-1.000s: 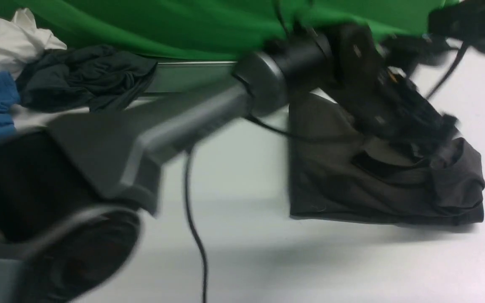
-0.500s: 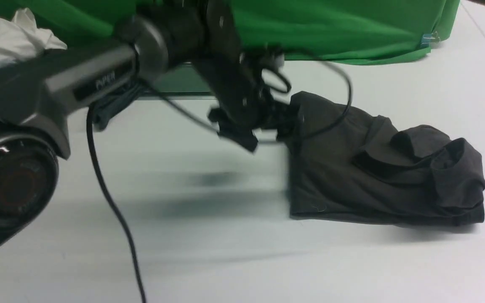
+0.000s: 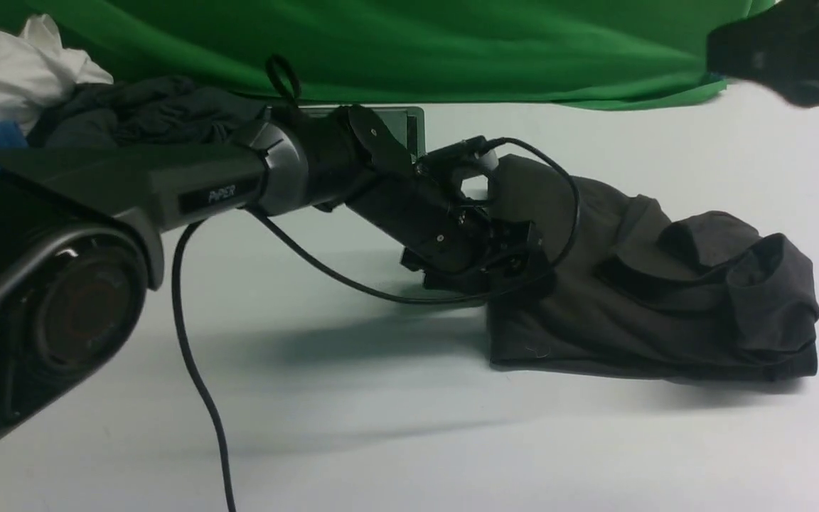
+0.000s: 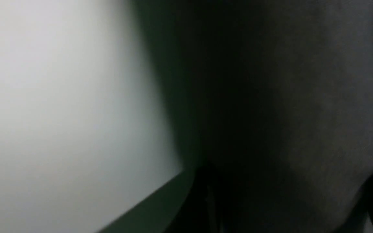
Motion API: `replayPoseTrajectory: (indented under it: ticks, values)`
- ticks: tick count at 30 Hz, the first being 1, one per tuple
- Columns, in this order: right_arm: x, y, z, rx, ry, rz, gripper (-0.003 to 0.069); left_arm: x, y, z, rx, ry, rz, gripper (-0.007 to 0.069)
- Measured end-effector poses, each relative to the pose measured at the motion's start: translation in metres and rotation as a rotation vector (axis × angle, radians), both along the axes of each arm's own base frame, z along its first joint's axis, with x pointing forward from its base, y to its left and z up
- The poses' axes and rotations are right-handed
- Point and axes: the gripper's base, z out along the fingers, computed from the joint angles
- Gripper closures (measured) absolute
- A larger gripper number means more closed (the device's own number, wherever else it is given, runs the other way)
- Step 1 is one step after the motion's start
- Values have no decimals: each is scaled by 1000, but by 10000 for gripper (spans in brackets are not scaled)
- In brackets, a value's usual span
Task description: Fold a long-sleeved shirt on a white desktop.
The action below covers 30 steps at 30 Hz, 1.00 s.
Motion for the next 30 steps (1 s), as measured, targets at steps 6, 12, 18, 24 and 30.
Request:
replayPoseTrajectory:
  ticks: [6,12,18,24,30]
  values:
    - [25,8,-35,-58,151,19,419,-5,2,-7,32,39,-53,361]
    - [36,12,-53,-79,219,23,419,0,18,-8,56,67,-39,511]
    - [38,12,-56,-104,224,43,419,7,88,14,185,47,-6,512]
    - [43,21,-63,-140,198,90,417,-19,177,24,284,64,55,512]
    - [55,77,-97,-209,242,261,318,-27,201,21,305,45,83,512]
